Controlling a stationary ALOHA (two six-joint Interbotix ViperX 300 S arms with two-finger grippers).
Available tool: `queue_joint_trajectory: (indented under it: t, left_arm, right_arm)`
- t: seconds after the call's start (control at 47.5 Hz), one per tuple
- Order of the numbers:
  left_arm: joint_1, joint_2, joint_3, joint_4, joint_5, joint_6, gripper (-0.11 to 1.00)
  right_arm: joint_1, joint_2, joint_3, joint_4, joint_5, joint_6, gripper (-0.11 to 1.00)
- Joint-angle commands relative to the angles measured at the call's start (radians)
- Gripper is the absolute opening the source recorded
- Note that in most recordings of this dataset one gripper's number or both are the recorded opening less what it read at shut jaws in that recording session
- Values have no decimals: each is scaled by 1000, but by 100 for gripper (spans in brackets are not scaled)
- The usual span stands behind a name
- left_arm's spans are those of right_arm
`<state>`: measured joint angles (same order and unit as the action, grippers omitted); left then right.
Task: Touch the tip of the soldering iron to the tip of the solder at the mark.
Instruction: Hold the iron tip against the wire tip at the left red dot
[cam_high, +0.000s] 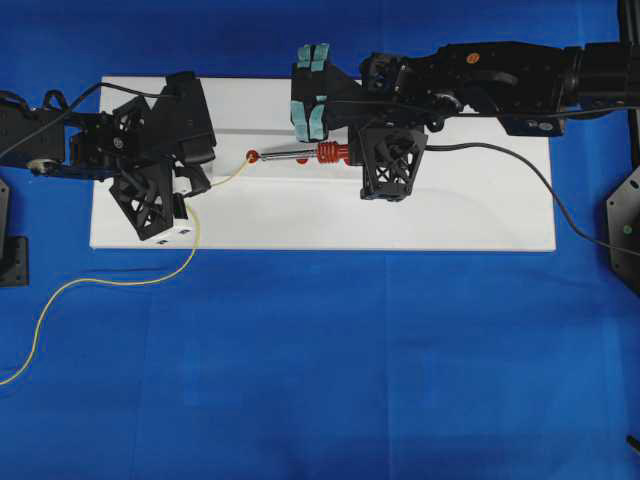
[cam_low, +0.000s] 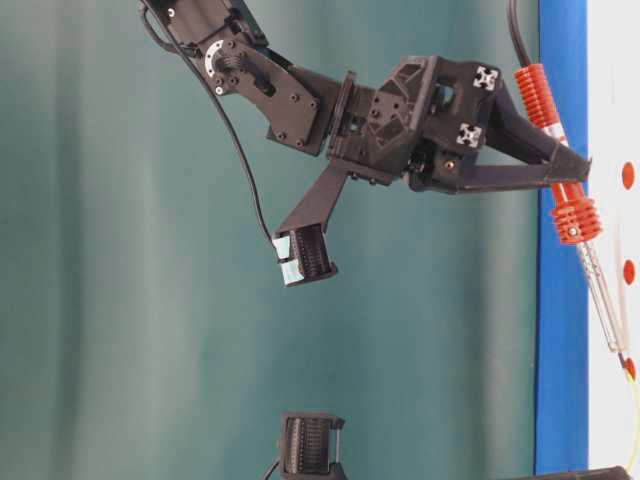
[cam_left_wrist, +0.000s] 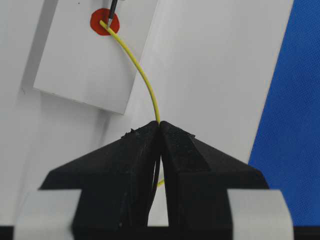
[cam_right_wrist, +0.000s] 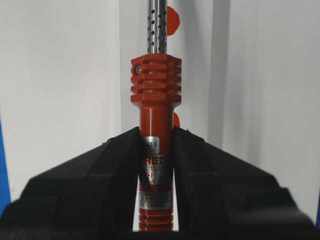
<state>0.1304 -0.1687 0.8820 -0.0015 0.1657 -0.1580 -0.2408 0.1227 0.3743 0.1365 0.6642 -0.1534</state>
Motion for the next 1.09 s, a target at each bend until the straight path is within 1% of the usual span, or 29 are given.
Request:
queue_joint_trajectory:
  t: [0.0, 0.421, 0.758, 1.074]
  left_arm:
    - [-2, -9, -18, 0, -2, -2, 2]
    - [0, -9, -20, 0, 5, 0, 2]
    - [0, -8, -21, 0, 5, 0, 2]
    - [-2, 0, -34, 0, 11, 0, 2]
  right_arm:
    - [-2, -14, -18, -3, 9, 2, 6]
    - [-2, -14, -21, -15, 5, 2, 6]
    - [-2, -5, -23, -43, -8, 2, 6]
    - [-3, 3, -23, -46, -12, 2, 6]
